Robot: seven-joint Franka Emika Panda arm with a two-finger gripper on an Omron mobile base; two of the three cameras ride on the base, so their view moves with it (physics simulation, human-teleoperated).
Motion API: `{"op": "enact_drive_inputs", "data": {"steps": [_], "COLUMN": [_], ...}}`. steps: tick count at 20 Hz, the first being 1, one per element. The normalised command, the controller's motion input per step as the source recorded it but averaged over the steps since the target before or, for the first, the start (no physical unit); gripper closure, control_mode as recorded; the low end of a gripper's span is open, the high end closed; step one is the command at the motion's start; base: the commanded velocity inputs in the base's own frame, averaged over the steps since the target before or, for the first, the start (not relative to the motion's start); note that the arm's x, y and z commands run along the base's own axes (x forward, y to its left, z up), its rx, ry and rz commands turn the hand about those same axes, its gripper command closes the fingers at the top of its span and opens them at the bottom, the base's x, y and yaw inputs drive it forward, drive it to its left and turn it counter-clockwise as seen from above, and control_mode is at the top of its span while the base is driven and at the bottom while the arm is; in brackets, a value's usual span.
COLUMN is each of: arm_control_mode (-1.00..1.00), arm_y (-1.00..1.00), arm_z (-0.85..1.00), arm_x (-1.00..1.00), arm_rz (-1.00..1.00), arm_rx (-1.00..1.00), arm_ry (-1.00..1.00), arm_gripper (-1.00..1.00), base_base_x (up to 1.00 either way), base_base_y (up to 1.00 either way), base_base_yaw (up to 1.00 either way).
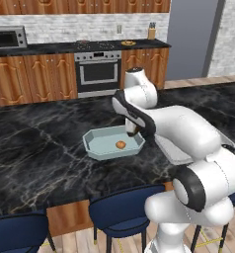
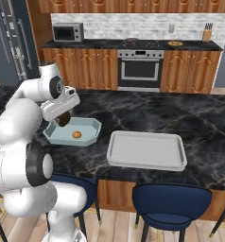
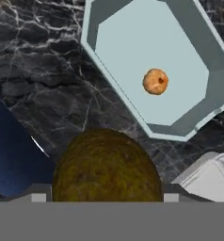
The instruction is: Place the cold items (avocado and tangerine) from the fridge in one tupperware on the dining counter. Place the warm items (kebab skewer and hot dog) in the stove area in another tupperware.
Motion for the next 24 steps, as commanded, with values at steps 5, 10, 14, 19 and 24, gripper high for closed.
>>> {"op": "enact_drive_inputs", "data": {"steps": [5, 10, 14, 19, 24], "arm_control_mode": [-1.0, -1.0, -1.0, -1.0, -1.0], "arm_y": [0.41, 0.41, 0.33, 0.26, 0.09], "arm_z": [-0.41, -0.55, -0.5, -0.49, -0.43], "arm_x": [0.7, 0.57, 0.48, 0.38, 0.24], "arm_rz": [0.26, 0.19, 0.05, 0.0, 0.0], "arm_rx": [0.0, 0.0, 0.0, 0.0, 0.0], "arm_ry": [0.15, 0.09, 0.0, 0.0, 0.0], "arm_gripper": [1.0, 1.0, 1.0, 1.0, 1.0], "base_base_x": [0.0, 0.0, 0.0, 0.0, 0.0], "base_base_y": [0.0, 0.0, 0.0, 0.0, 0.0], "base_base_yaw": [0.0, 0.0, 0.0, 0.0, 0.0]}}
